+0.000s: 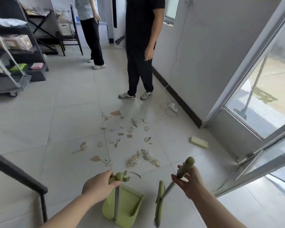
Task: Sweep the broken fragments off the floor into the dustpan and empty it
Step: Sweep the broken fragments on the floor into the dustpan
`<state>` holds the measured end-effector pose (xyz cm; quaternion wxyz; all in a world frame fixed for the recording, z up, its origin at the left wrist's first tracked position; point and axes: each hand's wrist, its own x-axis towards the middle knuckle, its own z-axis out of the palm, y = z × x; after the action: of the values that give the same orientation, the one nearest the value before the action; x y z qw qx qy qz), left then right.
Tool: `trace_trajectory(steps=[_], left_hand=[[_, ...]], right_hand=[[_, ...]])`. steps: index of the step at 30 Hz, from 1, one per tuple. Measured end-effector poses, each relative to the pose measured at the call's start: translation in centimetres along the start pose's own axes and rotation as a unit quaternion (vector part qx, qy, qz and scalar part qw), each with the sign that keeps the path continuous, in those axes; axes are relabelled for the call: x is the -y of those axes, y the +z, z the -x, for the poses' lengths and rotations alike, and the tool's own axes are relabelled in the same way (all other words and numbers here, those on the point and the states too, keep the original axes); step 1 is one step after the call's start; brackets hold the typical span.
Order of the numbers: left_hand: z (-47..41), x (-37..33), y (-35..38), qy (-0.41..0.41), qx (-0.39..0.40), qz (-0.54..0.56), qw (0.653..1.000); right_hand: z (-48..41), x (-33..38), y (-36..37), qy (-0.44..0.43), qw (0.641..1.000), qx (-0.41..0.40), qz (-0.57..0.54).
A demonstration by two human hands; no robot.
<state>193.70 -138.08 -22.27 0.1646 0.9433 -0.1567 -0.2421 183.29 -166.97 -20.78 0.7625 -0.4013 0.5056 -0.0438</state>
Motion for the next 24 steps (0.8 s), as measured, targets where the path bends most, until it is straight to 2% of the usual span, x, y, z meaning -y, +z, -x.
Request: trace_trajectory(steps=[5, 13, 19, 22, 23, 24], left_hand=[[-3.4, -1.3, -0.2, -0.017, -0.009, 0.008, 1.0], [-7.4, -2.1, -1.3, -0.035, -0.011, 0.023, 0.999], [-10.3, -1.3, -2.0, -0.036, 0.0, 0.027, 0.999], [-11.3, -0.8, -2.1, -0.033, 0.008, 0.03, 0.999], [-11.7, -0.6, -2.2, -0.032, 0.01, 0.03, 0.999], [-12.0, -0.4, -2.3, -0.032, 0.011, 0.029, 0.999]], right_hand=[[-4.1, 2.1, 0.6, 0.021, 1.0, -0.013, -0.018], [-8.4, 3.9, 2.2, 0.003, 0.999, -0.041, 0.004], [-10.6, 5.0, 3.7, 0.006, 0.995, -0.078, -0.055], [-11.7, 4.6, 4.1, -0.02, 0.995, -0.073, -0.068], [-12.1, 4.4, 4.2, -0.013, 0.994, -0.064, -0.092], [-12.4, 4.3, 4.8, 0.038, 0.988, -0.053, -0.141]])
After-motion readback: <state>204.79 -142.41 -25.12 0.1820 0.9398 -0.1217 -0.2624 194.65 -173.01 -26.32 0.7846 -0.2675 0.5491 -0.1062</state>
